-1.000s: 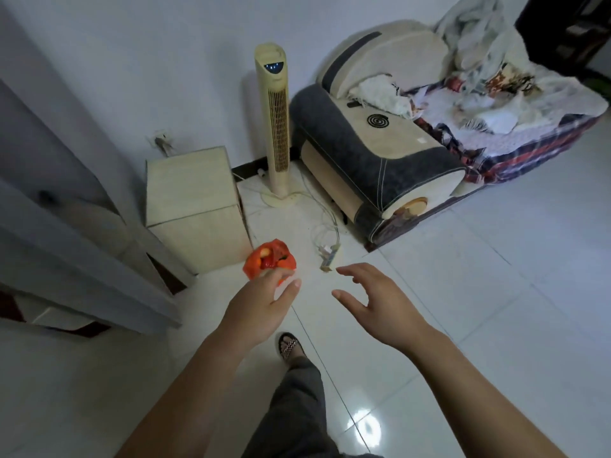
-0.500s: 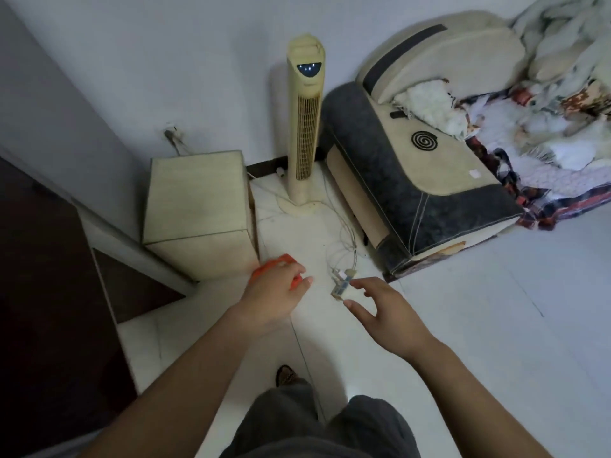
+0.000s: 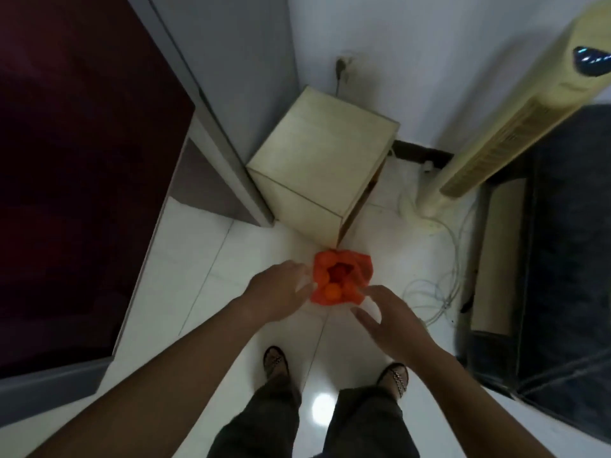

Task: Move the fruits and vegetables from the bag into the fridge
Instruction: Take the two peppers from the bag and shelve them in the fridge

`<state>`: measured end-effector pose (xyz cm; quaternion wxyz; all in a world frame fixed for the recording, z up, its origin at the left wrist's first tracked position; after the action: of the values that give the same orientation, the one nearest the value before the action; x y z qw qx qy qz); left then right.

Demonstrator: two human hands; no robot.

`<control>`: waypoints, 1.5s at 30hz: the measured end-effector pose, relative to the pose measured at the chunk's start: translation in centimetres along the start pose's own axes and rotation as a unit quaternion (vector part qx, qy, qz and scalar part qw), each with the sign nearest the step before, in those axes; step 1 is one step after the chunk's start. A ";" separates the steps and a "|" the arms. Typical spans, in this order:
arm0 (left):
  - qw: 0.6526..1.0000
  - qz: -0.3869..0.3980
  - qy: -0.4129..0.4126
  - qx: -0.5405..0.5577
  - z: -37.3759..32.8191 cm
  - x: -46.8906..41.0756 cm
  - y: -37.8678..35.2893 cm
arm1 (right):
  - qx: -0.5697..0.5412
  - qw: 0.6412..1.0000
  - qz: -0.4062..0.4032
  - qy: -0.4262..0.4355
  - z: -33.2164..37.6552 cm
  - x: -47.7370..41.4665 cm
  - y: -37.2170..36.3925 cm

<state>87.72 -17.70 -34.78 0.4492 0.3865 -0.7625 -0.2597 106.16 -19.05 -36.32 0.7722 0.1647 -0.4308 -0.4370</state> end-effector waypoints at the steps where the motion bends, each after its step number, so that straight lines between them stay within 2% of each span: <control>1: 1.000 0.002 0.007 0.001 0.9 -1.5 -1.4 | 0.013 1.000 0.009 0.012 -1.1 -2.1 -0.7; 4: 1.000 0.008 0.003 -0.003 3.9 -7.2 -7.0 | 0.061 0.997 0.028 0.038 -5.7 -8.9 -4.1; 9: 0.999 -0.009 -0.050 0.008 9.9 -18.1 -17.1 | 0.072 0.997 -0.017 0.033 -14.8 -21.3 -11.0; 12: 0.997 -0.018 -0.074 0.009 15.2 -24.2 -24.1 | 0.074 0.996 -0.007 0.038 -20.3 -28.6 -17.3; 15: 0.992 -0.059 -0.112 0.005 19.9 -29.3 -30.0 | 0.070 0.992 0.033 0.100 -24.6 -36.0 -23.6; 20: 0.966 -0.118 -0.219 -0.073 24.6 -37.7 -36.6 | 0.133 0.982 0.001 0.137 -30.0 -44.9 -29.2; 24: 0.974 -0.083 -0.192 -0.091 28.8 -43.1 -41.9 | 0.181 0.978 0.034 0.099 -34.4 -49.5 -32.7; 27: 0.989 -0.025 -0.126 -0.069 31.0 -44.6 -44.7 | 0.170 0.984 0.046 0.032 -36.9 -50.5 -32.9; 31: 0.995 -0.015 -0.095 -0.041 30.1 -43.4 -45.9 | -0.018 0.999 0.044 -0.015 -36.3 -48.6 -32.1; 34: 0.993 -0.025 -0.088 -0.079 30.2 -42.4 -46.6 | 0.018 0.999 0.038 0.000 -36.6 -47.8 -33.3; 38: 0.985 -0.045 -0.117 -0.118 31.0 -40.5 -46.3 | 0.089 0.995 0.046 0.029 -37.8 -47.2 -33.9; 40: 0.977 -0.077 -0.148 -0.133 30.7 -39.6 -45.6 | 0.154 0.986 0.001 0.067 -37.5 -46.0 -33.4; 42: 0.972 -0.089 -0.171 -0.132 30.3 -39.2 -45.2 | 0.142 0.983 -0.020 0.112 -36.4 -44.7 -33.4; 45: 0.978 -0.054 -0.163 -0.122 30.6 -40.0 -45.7 | 0.107 0.989 0.037 0.099 -36.2 -45.1 -35.1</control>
<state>88.82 -9.18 -102.25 0.3480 0.3222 -0.7659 -0.4341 105.64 -6.41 -102.81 0.8046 0.2727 -0.4028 -0.3406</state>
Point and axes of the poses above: each hand's wrist, its own x-axis away from the middle knuckle, its own y-axis out of the back of the hand, z = x × y, the point moved 8 cm from there along -x, towards the middle knuckle, and after that the axes turned 9 degrees about -y, right-handed, at the moved point
